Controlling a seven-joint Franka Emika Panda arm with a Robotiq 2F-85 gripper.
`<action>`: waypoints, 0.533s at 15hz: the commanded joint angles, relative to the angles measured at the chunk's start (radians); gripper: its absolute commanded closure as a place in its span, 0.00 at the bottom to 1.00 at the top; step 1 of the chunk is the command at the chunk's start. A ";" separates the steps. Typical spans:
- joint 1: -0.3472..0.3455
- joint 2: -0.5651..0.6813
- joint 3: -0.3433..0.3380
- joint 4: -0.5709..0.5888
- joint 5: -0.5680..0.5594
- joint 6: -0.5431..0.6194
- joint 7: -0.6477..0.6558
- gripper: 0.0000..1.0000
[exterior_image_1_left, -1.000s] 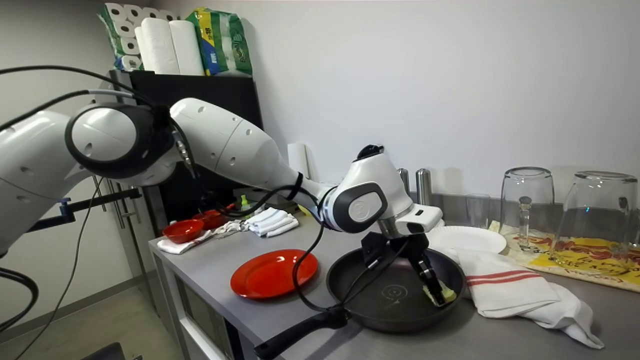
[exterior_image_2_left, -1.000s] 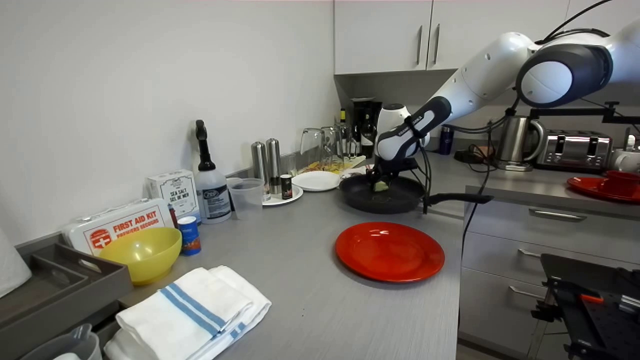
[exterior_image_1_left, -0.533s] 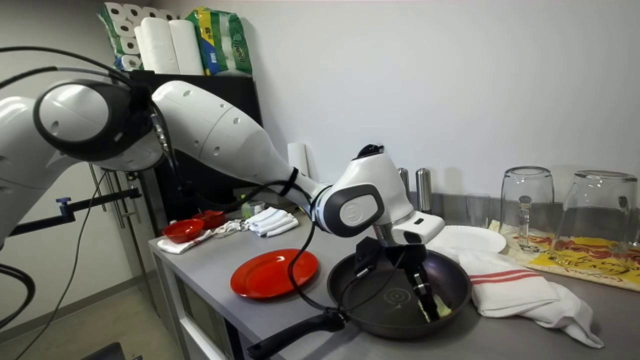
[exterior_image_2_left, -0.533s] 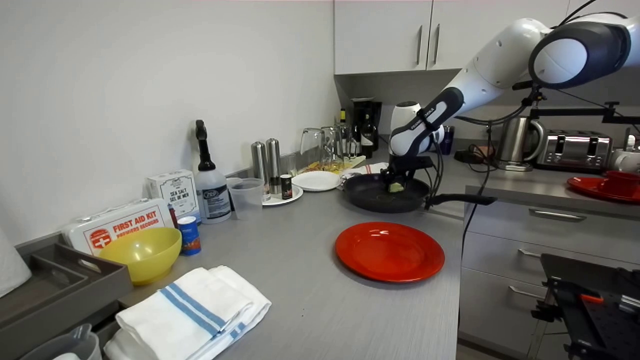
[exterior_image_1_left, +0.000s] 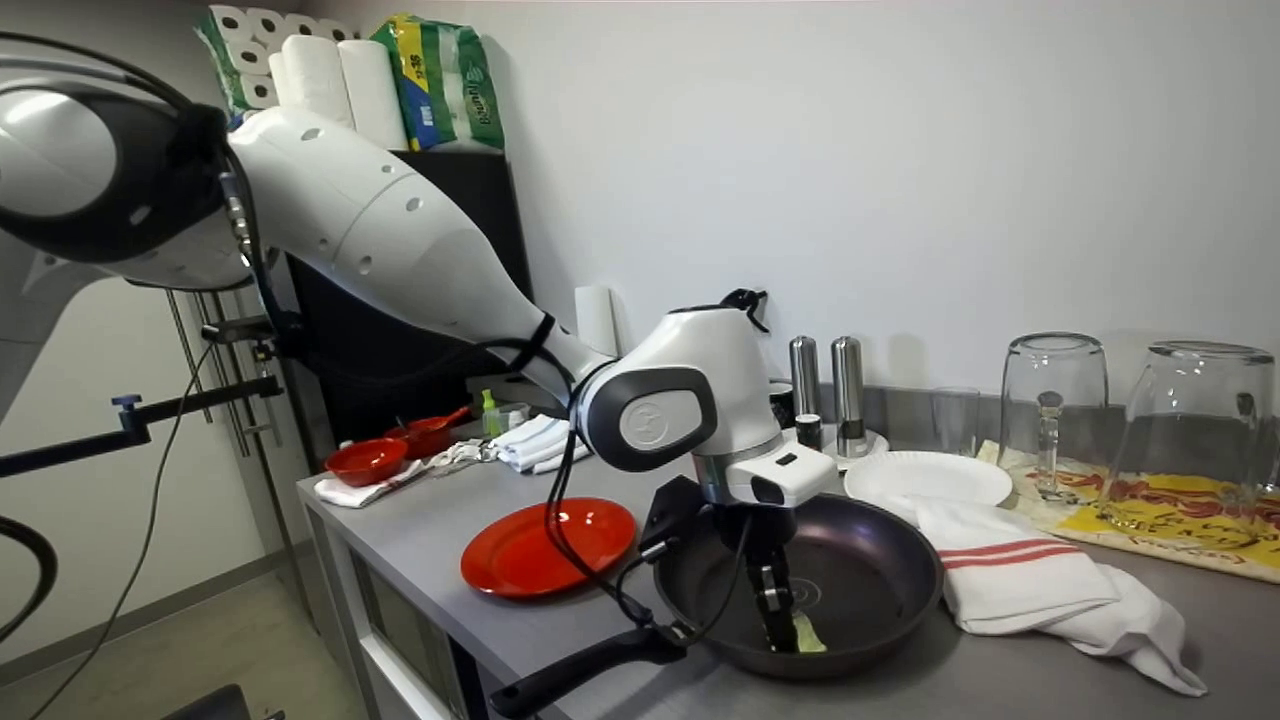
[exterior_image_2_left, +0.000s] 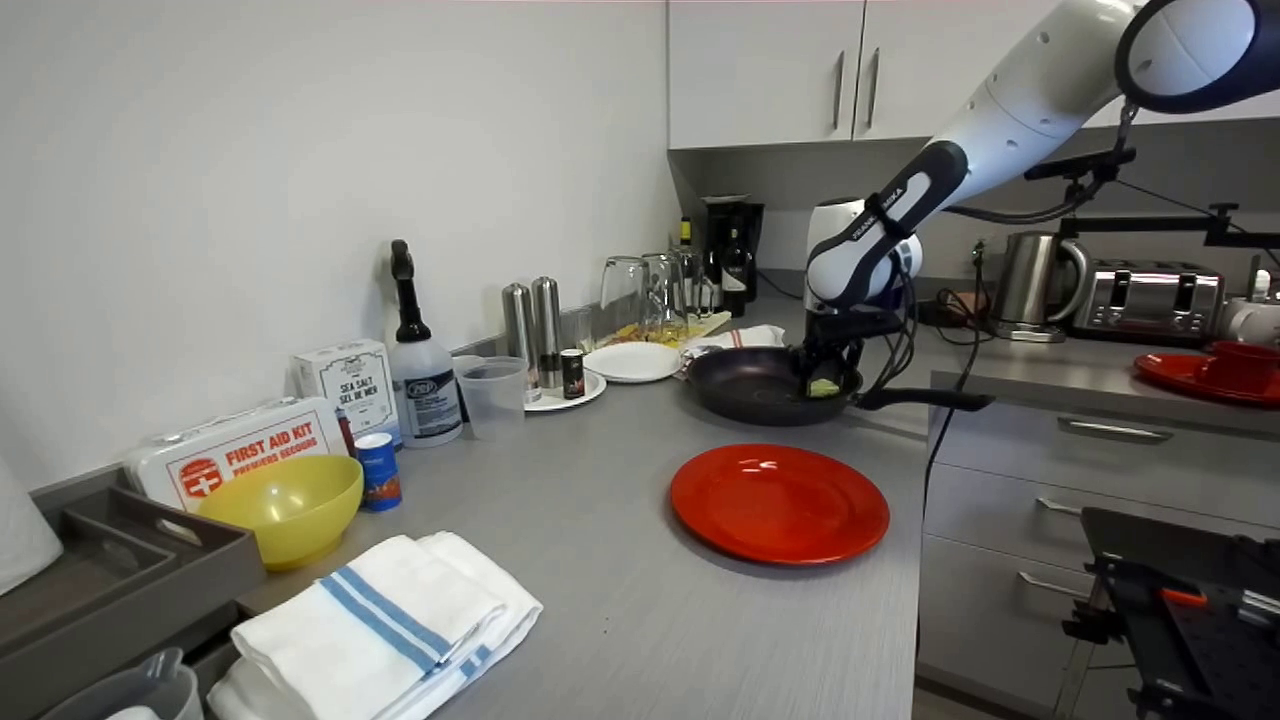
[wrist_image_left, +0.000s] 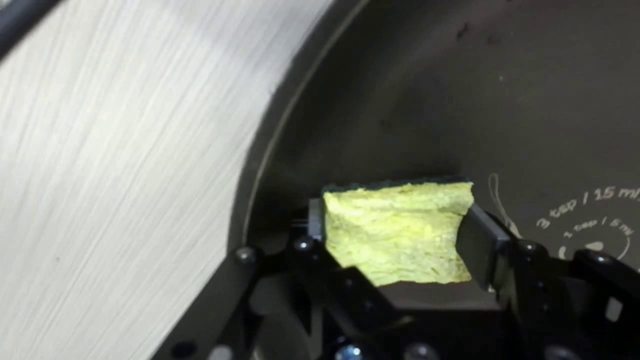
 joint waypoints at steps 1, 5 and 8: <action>0.005 -0.067 0.035 -0.115 0.014 -0.029 -0.047 0.61; 0.023 -0.095 0.087 -0.143 0.009 -0.039 -0.109 0.61; 0.047 -0.092 0.124 -0.136 -0.004 -0.050 -0.155 0.61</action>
